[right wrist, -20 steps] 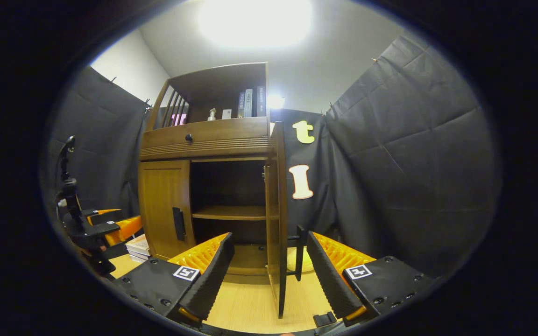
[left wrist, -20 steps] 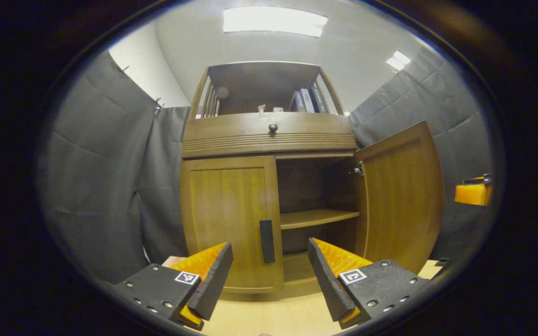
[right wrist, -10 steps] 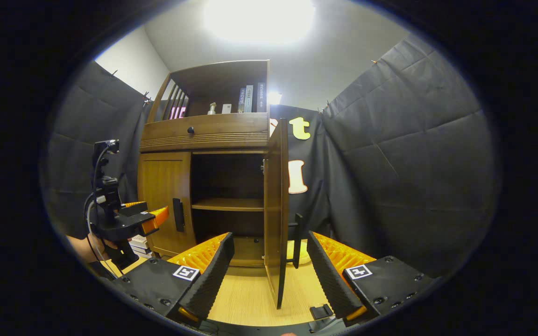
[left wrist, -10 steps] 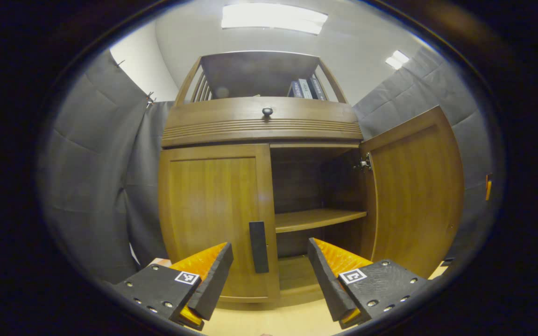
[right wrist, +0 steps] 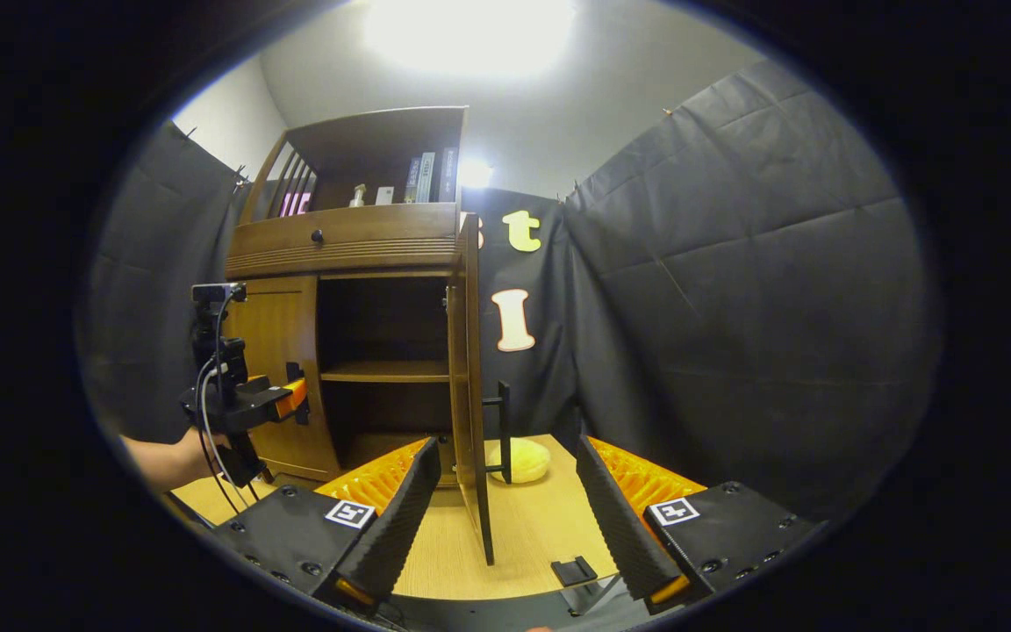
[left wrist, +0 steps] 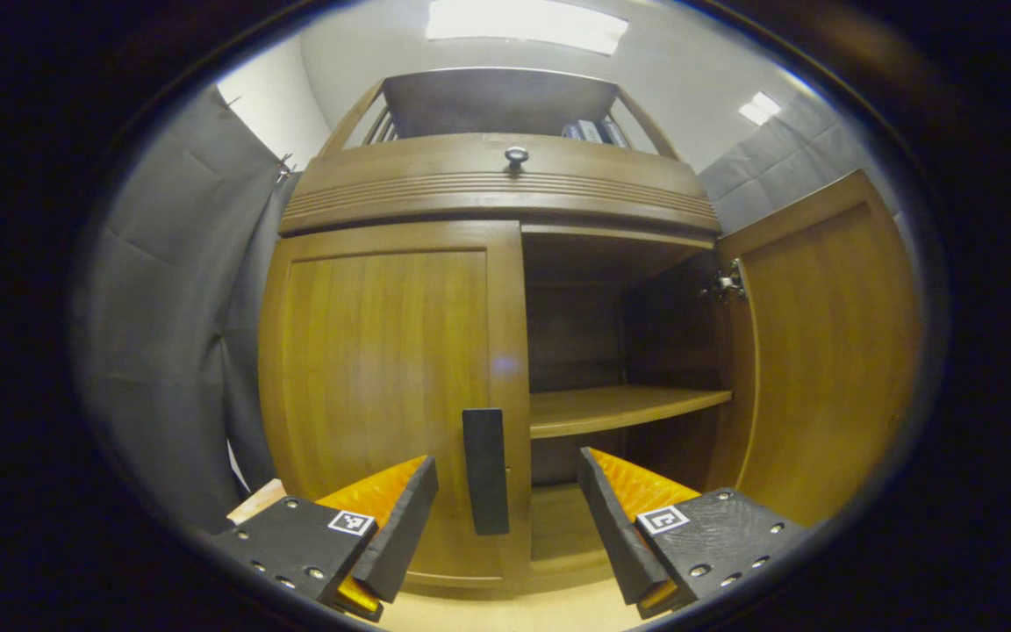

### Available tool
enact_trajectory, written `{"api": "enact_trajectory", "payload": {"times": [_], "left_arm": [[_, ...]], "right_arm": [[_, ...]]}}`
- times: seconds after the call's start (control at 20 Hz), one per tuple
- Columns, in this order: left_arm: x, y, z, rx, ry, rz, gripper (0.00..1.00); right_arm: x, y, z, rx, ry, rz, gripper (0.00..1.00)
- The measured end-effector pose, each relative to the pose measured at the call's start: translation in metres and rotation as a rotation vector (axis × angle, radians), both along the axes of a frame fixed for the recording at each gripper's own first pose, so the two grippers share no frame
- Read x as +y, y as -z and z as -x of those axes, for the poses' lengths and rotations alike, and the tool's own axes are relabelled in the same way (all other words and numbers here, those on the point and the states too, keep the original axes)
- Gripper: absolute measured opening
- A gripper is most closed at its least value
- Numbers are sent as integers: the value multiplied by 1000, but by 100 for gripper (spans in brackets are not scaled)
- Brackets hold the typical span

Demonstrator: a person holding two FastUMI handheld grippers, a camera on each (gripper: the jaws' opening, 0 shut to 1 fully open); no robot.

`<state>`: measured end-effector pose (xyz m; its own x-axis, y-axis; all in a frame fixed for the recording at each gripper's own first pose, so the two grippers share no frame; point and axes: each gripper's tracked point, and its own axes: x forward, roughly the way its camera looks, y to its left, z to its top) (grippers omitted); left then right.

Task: Open the right door of the double-door shoe cabinet with the right hand, and open the left door with the left hand.

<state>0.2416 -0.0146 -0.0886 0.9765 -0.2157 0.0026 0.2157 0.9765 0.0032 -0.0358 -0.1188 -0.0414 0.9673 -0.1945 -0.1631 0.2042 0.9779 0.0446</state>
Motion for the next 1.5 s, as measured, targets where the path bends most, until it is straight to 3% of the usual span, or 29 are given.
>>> {"api": "enact_trajectory", "payload": {"times": [0.2,0.6,0.85,0.9,0.95,1.15,1.2,1.5], "left_arm": [[-3,14,-33,42,-9,2,93],[-5,34,-57,87,-6,14,93],[3,46,-65,111,-53,5,32],[3,47,-63,115,-60,9,33],[2,47,-61,121,-53,2,24],[3,50,-61,171,-38,15,19],[5,49,-56,180,-40,20,22],[13,46,-31,186,-63,40,19]], "right_arm": [[8,-1,-4,5,-17,-8,98],[13,2,-13,16,-47,-27,98],[19,10,-16,44,-79,-27,98],[21,8,-18,39,-87,-25,98],[22,8,-20,36,-95,-22,98],[31,7,-28,25,-129,-20,98],[34,7,-30,23,-138,-23,98],[47,10,-40,11,-187,-46,98]]}}
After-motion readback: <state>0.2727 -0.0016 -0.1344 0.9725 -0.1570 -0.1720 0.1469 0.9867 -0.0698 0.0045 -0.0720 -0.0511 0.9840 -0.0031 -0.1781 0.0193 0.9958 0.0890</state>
